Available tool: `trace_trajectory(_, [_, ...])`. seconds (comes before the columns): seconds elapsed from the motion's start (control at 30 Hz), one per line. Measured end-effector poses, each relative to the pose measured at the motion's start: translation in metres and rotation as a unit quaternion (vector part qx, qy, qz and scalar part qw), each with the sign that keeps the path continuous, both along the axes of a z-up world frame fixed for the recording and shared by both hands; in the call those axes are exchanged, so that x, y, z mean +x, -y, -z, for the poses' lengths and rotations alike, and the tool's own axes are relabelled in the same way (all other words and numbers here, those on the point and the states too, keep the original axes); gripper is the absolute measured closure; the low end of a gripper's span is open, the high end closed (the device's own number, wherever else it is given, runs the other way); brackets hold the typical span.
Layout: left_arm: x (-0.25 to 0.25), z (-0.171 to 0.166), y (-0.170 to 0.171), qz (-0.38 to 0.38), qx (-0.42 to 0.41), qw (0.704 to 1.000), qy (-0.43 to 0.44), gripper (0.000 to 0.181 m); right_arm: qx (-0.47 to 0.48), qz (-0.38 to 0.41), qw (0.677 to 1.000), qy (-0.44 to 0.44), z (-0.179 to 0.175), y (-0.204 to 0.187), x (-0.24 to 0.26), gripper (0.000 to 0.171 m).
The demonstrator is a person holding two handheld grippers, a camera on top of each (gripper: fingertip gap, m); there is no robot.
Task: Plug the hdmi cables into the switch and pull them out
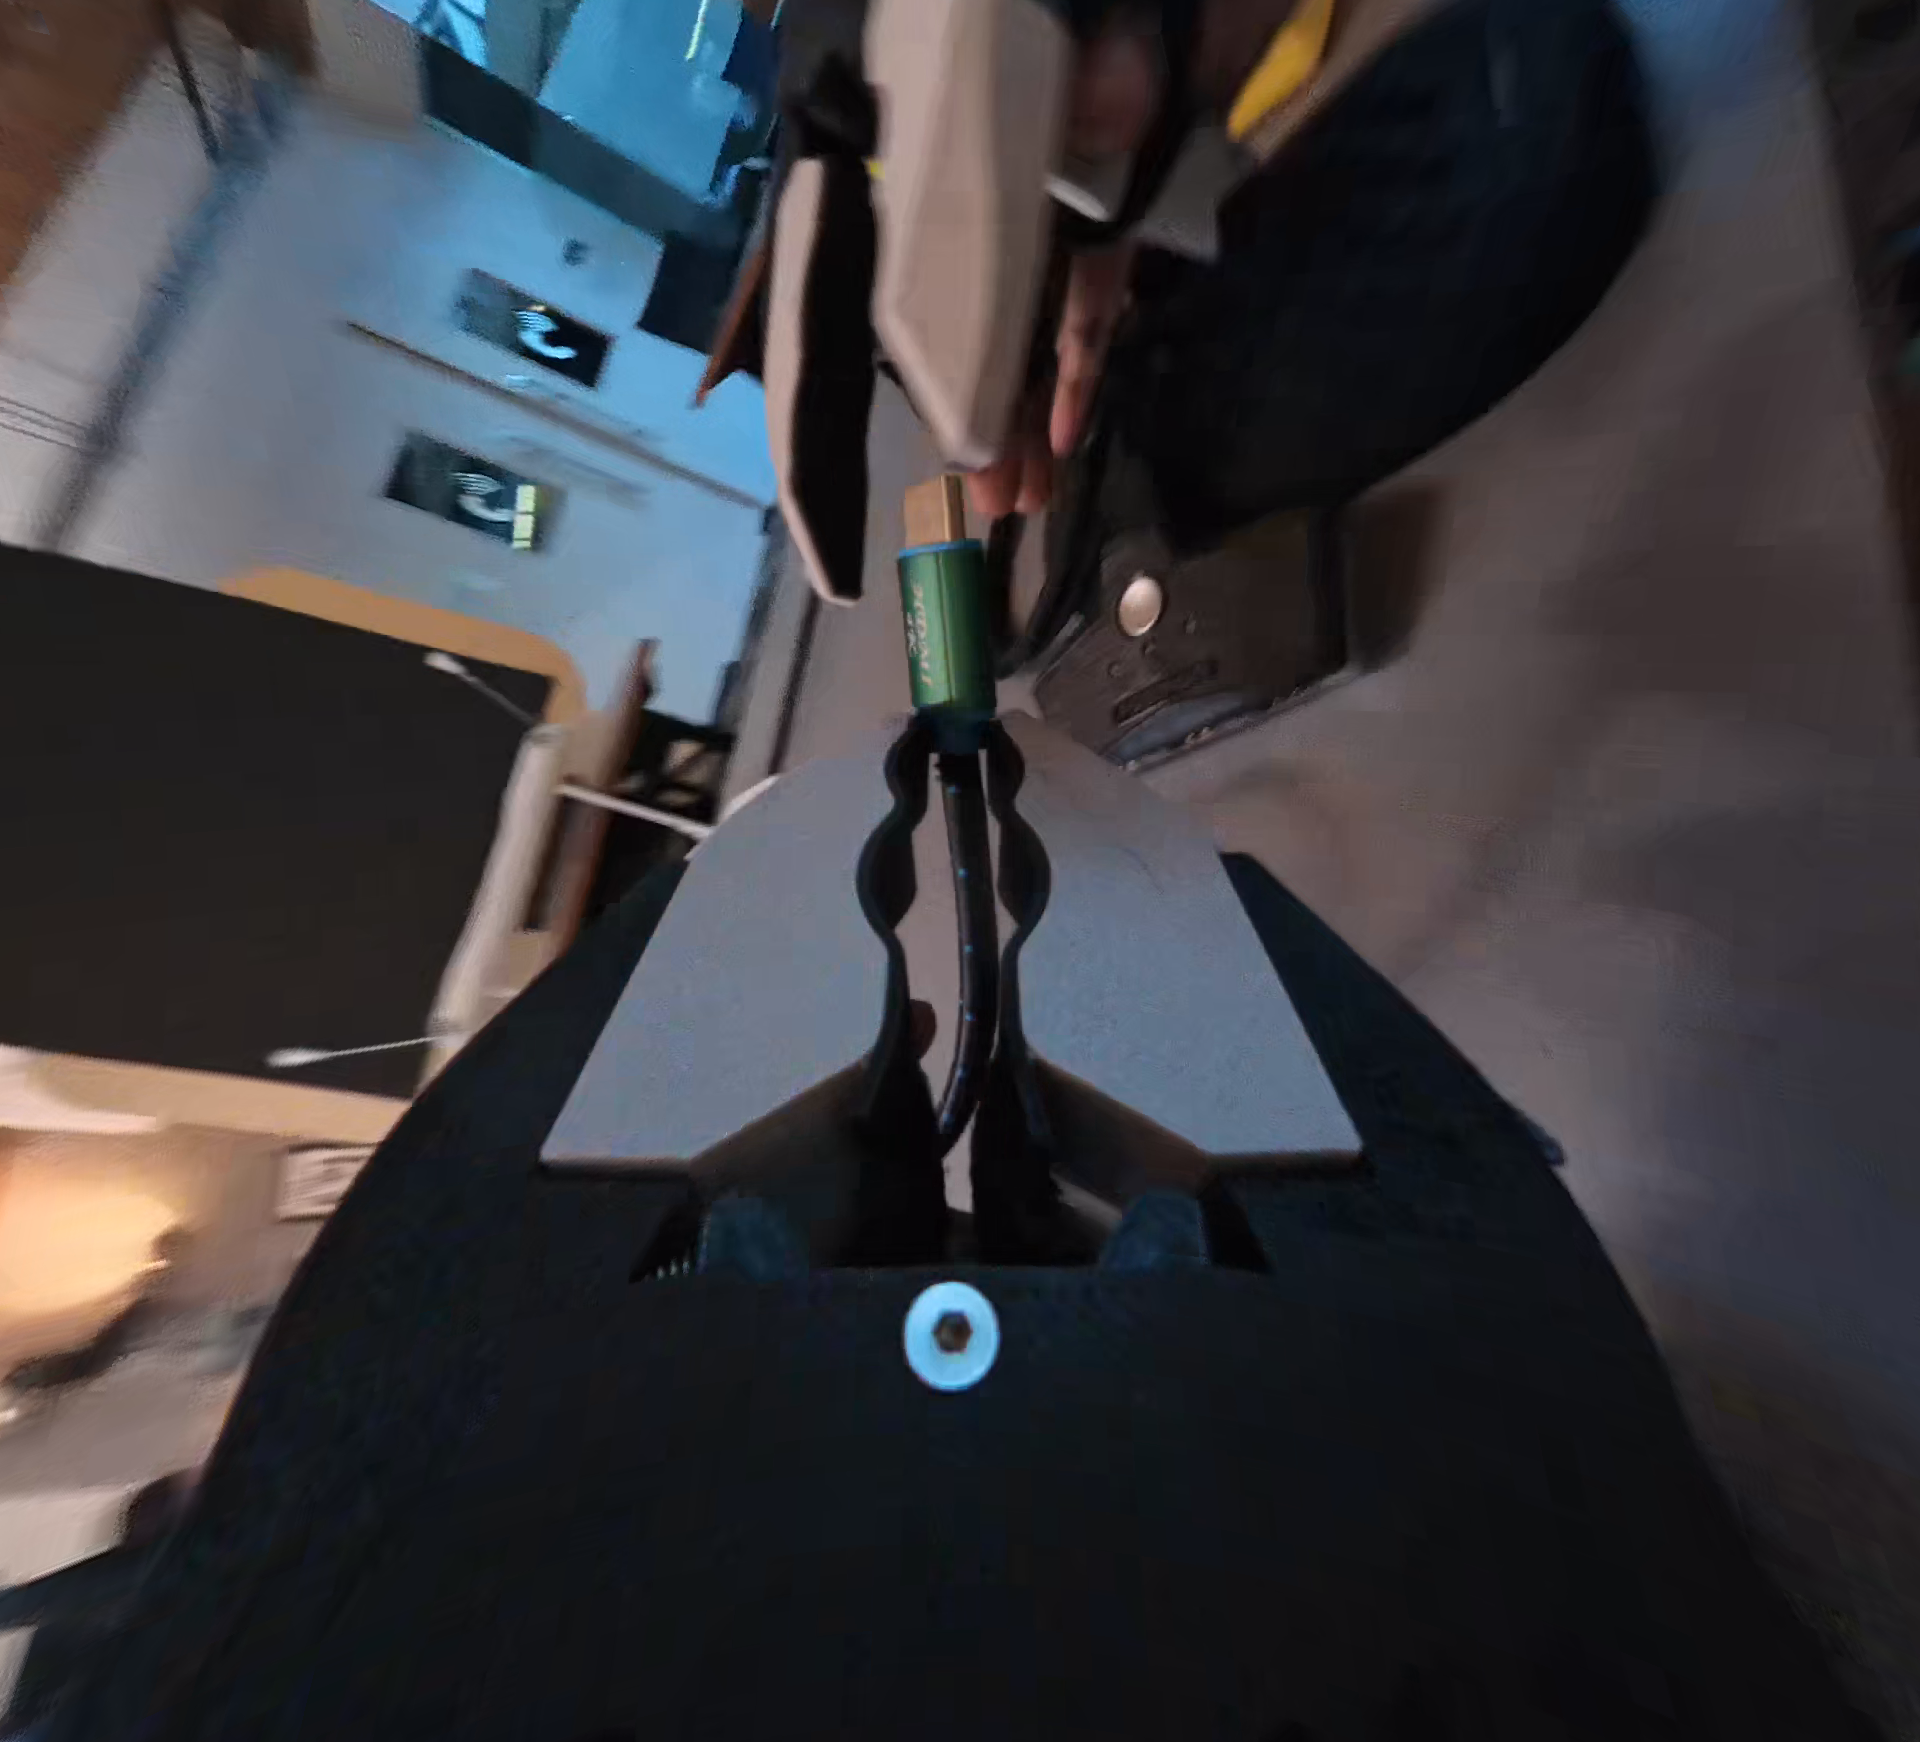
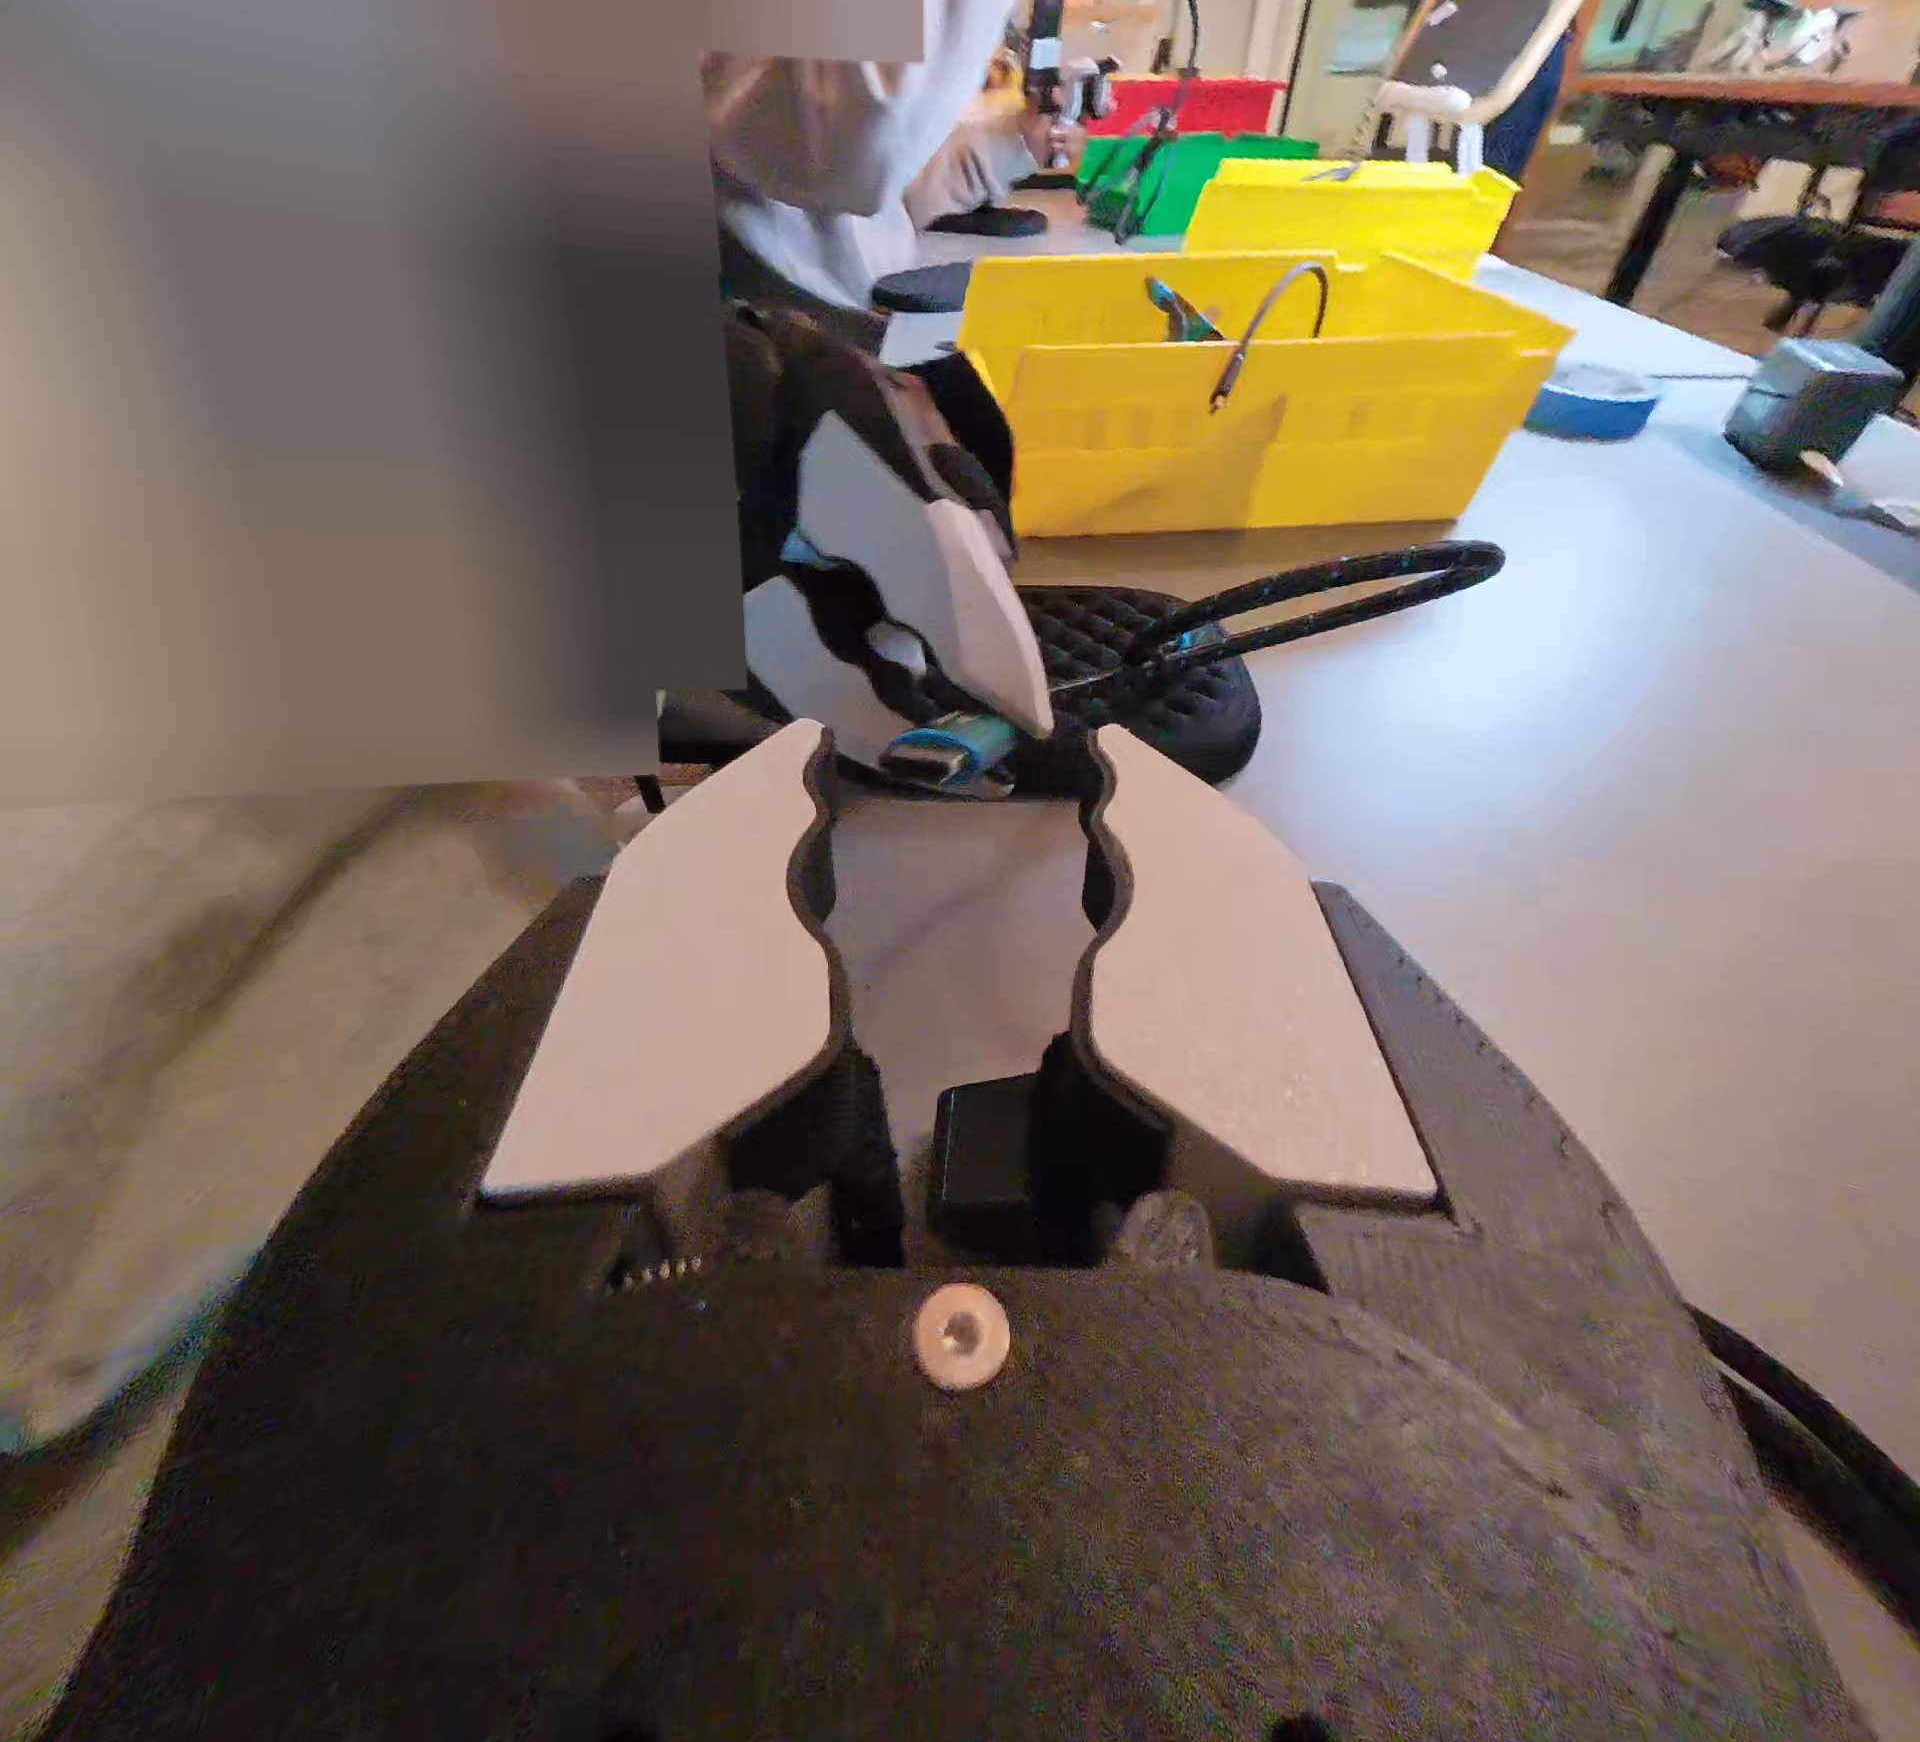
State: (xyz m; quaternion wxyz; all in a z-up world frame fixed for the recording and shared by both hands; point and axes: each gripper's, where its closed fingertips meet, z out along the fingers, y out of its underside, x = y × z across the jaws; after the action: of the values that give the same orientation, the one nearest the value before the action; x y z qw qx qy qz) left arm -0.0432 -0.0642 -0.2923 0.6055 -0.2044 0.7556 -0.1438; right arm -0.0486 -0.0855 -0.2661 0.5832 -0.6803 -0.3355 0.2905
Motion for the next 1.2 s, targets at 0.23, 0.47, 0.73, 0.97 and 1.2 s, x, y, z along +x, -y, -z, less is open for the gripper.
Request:
trace_trajectory(0.23, [0.011,0.005,-0.007,-0.046,0.009,0.999,0.016,0.171,-0.003,0.104,0.972,0.212,0.024,-0.010,0.003,0.130])
trace_trajectory(0.47, [0.014,0.005,-0.010,-0.065,0.017,0.997,0.033,0.171,0.000,0.196,0.964,0.180,0.014,-0.016,0.003,0.137])
trace_trajectory(0.73, [0.013,0.008,-0.004,-0.040,-0.041,0.998,0.022,0.170,0.034,0.176,0.960,0.215,0.017,-0.017,0.002,0.150])
trace_trajectory(0.97, [-0.001,-0.002,0.019,0.113,-0.285,0.949,-0.070,0.134,0.148,0.086,0.950,0.260,0.011,-0.003,-0.004,0.150])
trace_trajectory(1.2, [0.018,0.011,0.030,0.161,-0.275,0.943,-0.097,0.155,0.182,0.044,0.941,0.283,0.010,0.003,-0.004,0.150])
